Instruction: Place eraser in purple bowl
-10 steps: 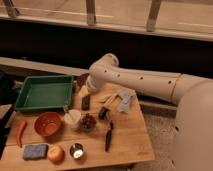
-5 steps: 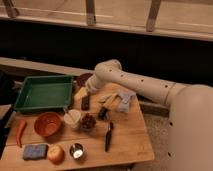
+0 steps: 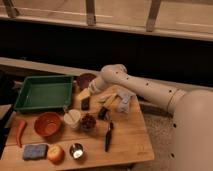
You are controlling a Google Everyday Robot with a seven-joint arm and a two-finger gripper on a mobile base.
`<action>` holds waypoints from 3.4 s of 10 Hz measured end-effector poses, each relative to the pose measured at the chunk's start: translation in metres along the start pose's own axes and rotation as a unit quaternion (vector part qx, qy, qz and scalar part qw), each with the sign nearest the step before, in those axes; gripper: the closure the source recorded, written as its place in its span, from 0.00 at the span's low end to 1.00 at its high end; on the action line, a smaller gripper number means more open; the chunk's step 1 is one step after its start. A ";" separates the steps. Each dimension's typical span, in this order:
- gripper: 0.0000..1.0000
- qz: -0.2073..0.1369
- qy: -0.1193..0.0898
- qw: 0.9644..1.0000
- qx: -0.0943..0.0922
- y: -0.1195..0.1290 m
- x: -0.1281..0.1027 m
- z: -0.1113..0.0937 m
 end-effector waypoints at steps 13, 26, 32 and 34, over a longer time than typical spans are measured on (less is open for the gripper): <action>0.20 -0.003 0.040 0.998 0.046 -0.030 -0.005 0.072; 0.22 0.038 0.059 0.995 0.072 -0.054 0.020 0.096; 0.77 0.036 0.061 0.995 0.071 -0.052 0.021 0.093; 0.96 0.036 0.063 0.995 0.071 -0.052 0.022 0.093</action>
